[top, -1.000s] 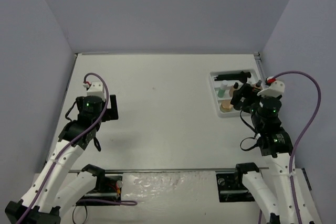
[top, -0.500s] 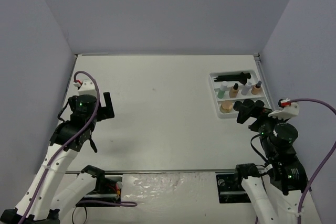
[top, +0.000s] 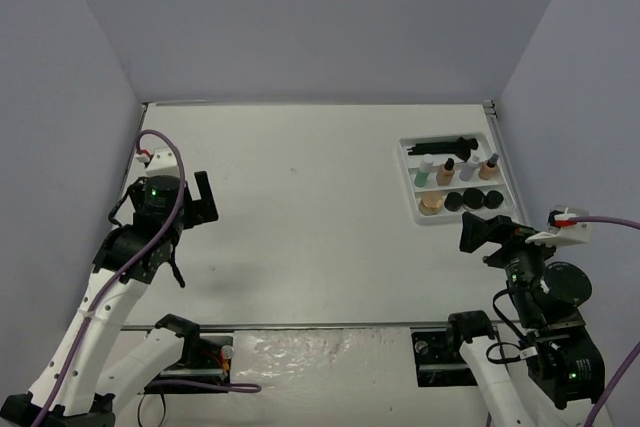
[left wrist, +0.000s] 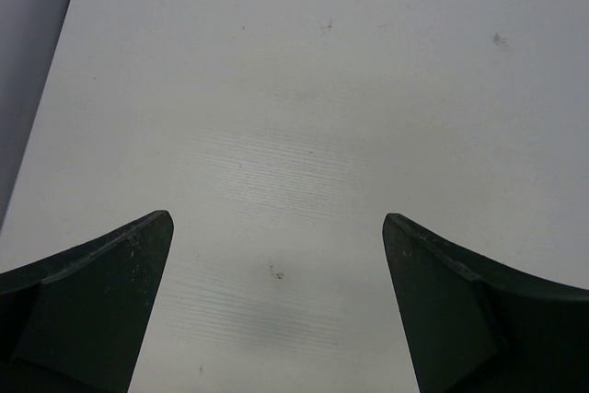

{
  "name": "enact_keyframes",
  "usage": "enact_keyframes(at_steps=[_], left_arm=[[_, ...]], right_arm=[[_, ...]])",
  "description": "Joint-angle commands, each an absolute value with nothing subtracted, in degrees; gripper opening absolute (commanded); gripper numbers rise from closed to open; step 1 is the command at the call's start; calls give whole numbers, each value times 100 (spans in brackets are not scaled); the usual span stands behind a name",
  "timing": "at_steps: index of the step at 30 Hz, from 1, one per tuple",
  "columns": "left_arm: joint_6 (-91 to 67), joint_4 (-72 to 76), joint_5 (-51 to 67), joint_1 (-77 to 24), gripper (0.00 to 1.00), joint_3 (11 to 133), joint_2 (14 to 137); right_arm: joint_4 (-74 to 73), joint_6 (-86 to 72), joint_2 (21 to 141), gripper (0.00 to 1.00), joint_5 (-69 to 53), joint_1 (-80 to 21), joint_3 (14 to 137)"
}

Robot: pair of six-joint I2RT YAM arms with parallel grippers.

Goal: Organize the makeup

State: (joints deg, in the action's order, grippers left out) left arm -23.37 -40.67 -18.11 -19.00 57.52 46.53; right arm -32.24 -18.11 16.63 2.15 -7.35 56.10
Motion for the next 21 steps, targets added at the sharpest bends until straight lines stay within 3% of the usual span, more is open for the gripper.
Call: enact_keyframes(at_steps=[1, 21], left_arm=[[-2450, -3967, -1935, -1881, 97, 6087, 4745], [-2518, -3995, -1916, -1872, 97, 6148, 4865]], right_arm=[[-3146, -1794, 1646, 100, 258, -838, 5877], [-3611, -1666, 1406, 100, 202, -976, 6157]])
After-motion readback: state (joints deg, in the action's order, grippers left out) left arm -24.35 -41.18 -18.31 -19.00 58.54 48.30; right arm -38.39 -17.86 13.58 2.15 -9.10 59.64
